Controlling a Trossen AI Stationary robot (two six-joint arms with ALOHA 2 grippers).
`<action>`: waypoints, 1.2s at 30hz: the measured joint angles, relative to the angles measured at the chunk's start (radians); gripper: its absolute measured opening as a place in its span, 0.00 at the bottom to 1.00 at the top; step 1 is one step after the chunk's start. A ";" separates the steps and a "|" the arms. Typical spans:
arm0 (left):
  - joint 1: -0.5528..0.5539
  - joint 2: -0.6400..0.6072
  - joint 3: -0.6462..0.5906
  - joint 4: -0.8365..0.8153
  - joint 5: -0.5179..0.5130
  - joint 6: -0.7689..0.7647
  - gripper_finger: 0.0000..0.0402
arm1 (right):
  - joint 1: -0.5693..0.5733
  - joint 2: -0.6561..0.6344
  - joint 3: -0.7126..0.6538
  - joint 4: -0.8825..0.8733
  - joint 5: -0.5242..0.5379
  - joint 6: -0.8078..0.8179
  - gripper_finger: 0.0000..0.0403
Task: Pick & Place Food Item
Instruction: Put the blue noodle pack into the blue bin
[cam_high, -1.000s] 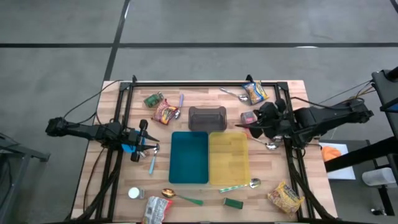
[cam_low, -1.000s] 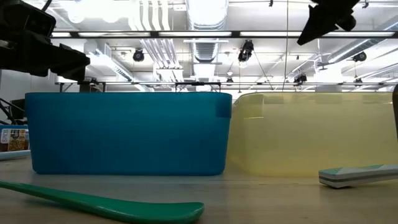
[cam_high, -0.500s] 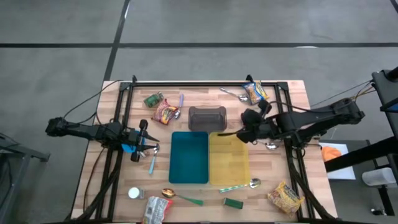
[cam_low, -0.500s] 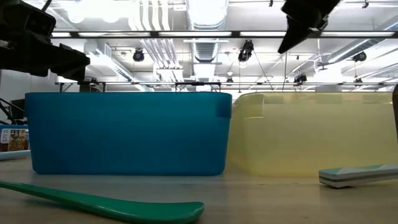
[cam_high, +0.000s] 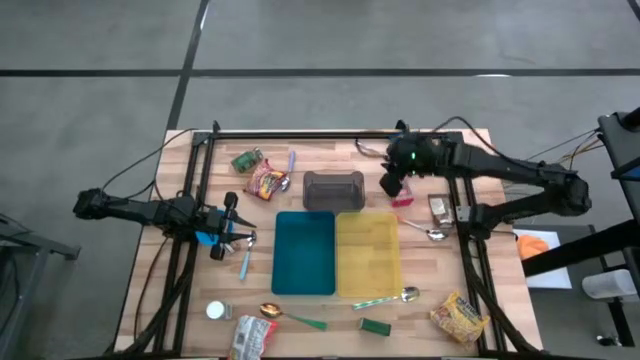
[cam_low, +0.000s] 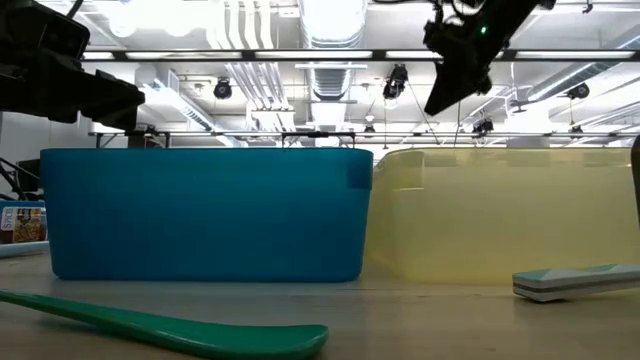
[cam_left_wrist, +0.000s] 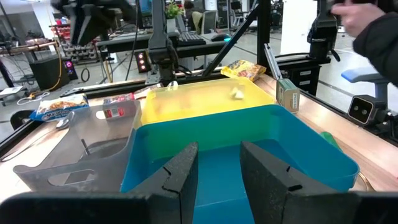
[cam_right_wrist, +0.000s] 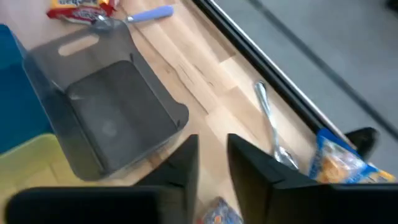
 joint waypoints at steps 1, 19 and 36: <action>0.000 0.000 0.000 0.000 0.000 0.000 0.30 | -0.033 0.006 0.000 0.003 -0.022 -0.027 0.30; 0.000 0.001 0.000 0.000 0.000 -0.002 0.30 | -0.170 0.043 -0.001 -0.004 -0.074 -0.163 0.61; 0.000 0.001 0.000 0.000 0.000 0.001 0.30 | -0.276 0.209 -0.003 0.046 0.111 -0.284 0.61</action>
